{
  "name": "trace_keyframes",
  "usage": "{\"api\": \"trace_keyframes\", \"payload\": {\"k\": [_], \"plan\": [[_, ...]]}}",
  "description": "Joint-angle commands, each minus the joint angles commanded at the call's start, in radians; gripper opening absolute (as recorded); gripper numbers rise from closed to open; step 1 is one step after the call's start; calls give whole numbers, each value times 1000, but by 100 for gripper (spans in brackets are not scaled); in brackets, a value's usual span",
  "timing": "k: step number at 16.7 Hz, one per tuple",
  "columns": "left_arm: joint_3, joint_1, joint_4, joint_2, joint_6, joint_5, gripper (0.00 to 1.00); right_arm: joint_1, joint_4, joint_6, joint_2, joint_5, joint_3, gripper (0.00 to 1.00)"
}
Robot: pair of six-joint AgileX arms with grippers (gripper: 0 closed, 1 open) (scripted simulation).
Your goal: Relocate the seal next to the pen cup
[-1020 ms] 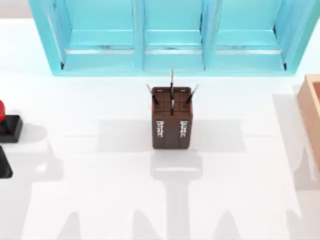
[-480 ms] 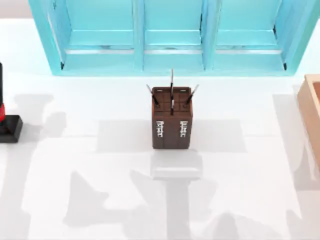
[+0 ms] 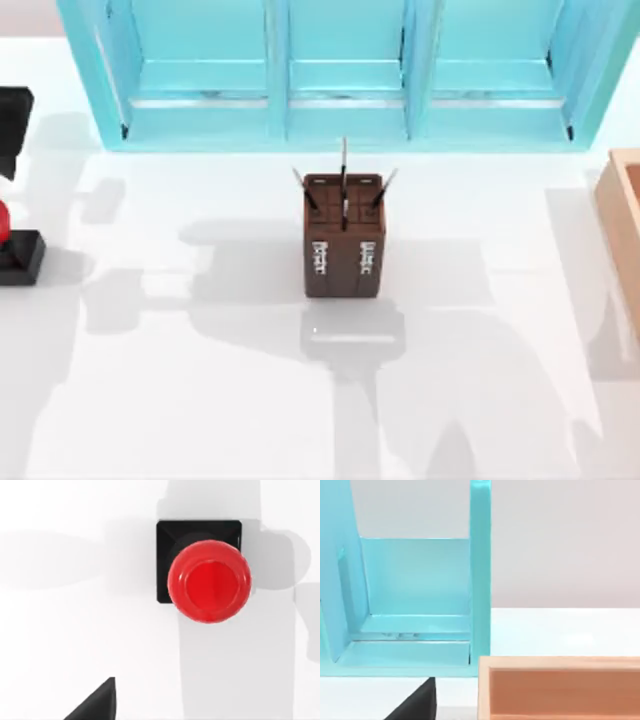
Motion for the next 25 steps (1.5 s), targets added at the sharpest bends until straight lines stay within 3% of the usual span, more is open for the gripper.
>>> {"api": "trace_keyframes", "payload": {"k": [5, 12, 21, 25], "plan": [[205, 10, -134, 204, 12, -1, 100, 0, 0, 0, 0, 0, 0, 100], [213, 6, -137, 214, 12, -1, 100, 0, 0, 0, 0, 0, 0, 100], [-70, 13, 200, 265, 16, -1, 100, 0, 0, 0, 0, 0, 0, 100], [-99, 14, 231, 271, 17, -1, 100, 0, 0, 0, 0, 0, 0, 100]]}}
